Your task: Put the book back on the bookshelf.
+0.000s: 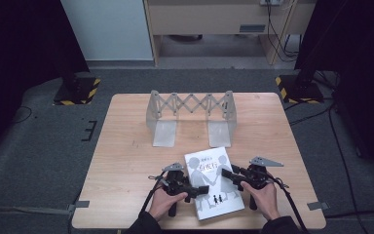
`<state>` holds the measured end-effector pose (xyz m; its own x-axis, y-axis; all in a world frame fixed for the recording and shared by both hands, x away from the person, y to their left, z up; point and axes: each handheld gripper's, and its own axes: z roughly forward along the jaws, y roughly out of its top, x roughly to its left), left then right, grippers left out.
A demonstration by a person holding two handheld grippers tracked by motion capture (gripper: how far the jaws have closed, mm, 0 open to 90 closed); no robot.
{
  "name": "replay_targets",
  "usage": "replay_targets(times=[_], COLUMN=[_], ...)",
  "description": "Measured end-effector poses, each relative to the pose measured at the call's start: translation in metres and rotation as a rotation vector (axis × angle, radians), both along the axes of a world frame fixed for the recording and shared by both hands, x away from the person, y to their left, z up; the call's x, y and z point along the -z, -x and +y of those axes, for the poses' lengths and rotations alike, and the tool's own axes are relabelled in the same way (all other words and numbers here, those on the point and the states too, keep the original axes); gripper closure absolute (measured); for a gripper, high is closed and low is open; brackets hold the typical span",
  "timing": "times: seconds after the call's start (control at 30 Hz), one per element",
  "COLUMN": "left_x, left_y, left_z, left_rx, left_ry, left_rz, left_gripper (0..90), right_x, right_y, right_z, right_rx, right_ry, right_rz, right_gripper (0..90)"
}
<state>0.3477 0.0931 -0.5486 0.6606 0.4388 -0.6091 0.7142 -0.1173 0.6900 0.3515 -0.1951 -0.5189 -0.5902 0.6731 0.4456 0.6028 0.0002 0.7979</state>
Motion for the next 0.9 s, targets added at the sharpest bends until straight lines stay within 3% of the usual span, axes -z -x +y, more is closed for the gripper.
replay_targets(times=[0.03, 0.2, 0.47, 0.6, 0.67, 0.8, 0.9], left_x=[0.001, 0.003, 0.000, -0.012, -0.023, -0.036, -0.044], left_y=[0.001, 0.001, 0.000, -0.001, 0.001, 0.003, 0.003], left_z=[-0.003, -0.001, 0.003, 0.008, 0.012, 0.015, 0.015], left_rx=[0.025, -0.005, -0.032, -0.040, -0.061, -0.087, -0.105], left_ry=[0.010, 0.042, 0.071, 0.089, 0.111, 0.136, 0.145], left_rz=[0.013, 0.040, 0.074, 0.028, -0.017, -0.064, -0.111], left_gripper=[10.5, 15.4, 20.5, 28.2, 34.9, 41.2, 45.7], right_x=[-0.001, 0.000, -0.001, -0.006, -0.011, -0.016, -0.024], right_y=[0.000, -0.001, -0.001, -0.001, -0.001, -0.001, 0.001], right_z=[0.002, 0.005, 0.005, 0.002, 0.002, 0.004, 0.005], right_rx=[-0.009, -0.013, -0.015, -0.020, -0.017, -0.017, -0.022], right_ry=[-0.003, -0.005, -0.013, -0.055, -0.114, -0.157, -0.195], right_rz=[-0.003, 0.020, 0.015, -0.011, -0.054, -0.091, -0.147], right_gripper=[53.9, 54.0, 54.2, 56.5, 58.7, 59.5, 60.3])
